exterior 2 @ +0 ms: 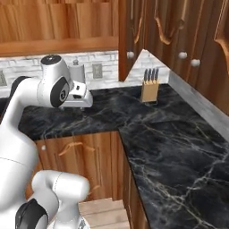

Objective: Close all open cabinet doors.

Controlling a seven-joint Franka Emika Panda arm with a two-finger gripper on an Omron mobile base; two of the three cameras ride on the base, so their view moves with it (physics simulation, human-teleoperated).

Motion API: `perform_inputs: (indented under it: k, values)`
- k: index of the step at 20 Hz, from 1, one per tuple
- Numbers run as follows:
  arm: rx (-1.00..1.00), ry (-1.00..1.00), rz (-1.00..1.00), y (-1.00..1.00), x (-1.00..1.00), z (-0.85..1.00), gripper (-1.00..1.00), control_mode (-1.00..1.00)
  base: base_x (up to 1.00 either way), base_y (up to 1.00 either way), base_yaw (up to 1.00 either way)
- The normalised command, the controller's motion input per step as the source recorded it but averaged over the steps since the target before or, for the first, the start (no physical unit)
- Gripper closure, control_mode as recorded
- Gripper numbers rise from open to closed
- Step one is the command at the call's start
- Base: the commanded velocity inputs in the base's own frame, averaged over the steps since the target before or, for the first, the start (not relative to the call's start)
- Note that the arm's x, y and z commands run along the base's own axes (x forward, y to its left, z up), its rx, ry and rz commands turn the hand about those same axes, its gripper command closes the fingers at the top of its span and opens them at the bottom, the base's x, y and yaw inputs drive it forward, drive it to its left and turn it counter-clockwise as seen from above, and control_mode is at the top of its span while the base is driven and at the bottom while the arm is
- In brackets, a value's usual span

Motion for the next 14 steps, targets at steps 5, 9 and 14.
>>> perform_inputs:
  k: [5,9,14]
  values:
    - [0.0,0.0,0.0,0.0,0.0,0.0,-1.0,1.0,0.67,0.0,0.26]
    - [0.0,0.0,0.0,0.0,0.0,0.0,-1.0,1.0,0.58,0.0,0.32]
    - [0.0,0.0,0.0,0.0,0.0,0.0,-1.0,1.0,-0.11,0.0,0.29]
